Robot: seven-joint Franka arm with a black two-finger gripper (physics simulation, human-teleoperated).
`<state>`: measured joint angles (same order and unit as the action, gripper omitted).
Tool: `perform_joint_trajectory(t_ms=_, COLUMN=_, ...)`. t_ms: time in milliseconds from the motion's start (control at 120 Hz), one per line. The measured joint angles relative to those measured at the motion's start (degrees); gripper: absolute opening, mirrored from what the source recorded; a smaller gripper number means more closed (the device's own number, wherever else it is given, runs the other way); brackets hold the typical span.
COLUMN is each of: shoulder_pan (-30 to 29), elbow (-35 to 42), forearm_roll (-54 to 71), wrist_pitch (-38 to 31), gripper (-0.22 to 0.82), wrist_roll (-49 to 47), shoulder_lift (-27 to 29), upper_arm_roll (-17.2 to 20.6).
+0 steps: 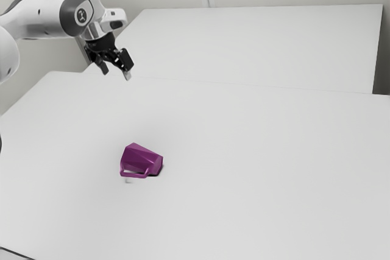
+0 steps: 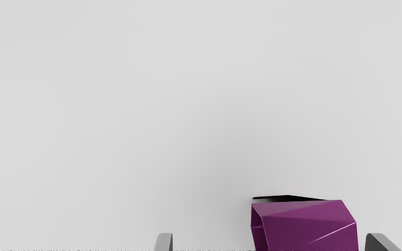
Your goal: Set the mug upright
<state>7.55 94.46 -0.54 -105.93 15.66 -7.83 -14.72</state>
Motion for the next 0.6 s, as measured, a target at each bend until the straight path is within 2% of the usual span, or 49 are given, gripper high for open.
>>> perform_joint_trajectory(t_ms=142, shoulder_pan=-0.26, elbow=1.33, forearm_roll=-1.23, wrist_pitch=0.12, gripper=0.6, wrist_roll=0.33, shoulder_lift=0.04, upper_arm_roll=-1.06)
perform_joint_trajectory(t_ms=208, shoulder_pan=-2.78, elbow=2.77, forearm_roll=-4.29, wrist_pitch=-0.04, gripper=0.6, wrist_roll=1.28, shoulder_lift=-0.67, upper_arm_roll=-1.17)
perform_joint_trajectory(t_ms=333, shoulder_pan=-7.13, elbow=3.91, forearm_roll=-10.14, wrist_pitch=-0.26, gripper=0.6, wrist_roll=4.06, shoulder_lift=-3.08, upper_arm_roll=-1.08)
perform_joint_trajectory(t_ms=600, shoulder_pan=-11.17, elbow=7.45, forearm_roll=-24.34, wrist_pitch=1.39, gripper=0.6, wrist_roll=9.12, shoulder_lift=-9.27, upper_arm_roll=-1.12)
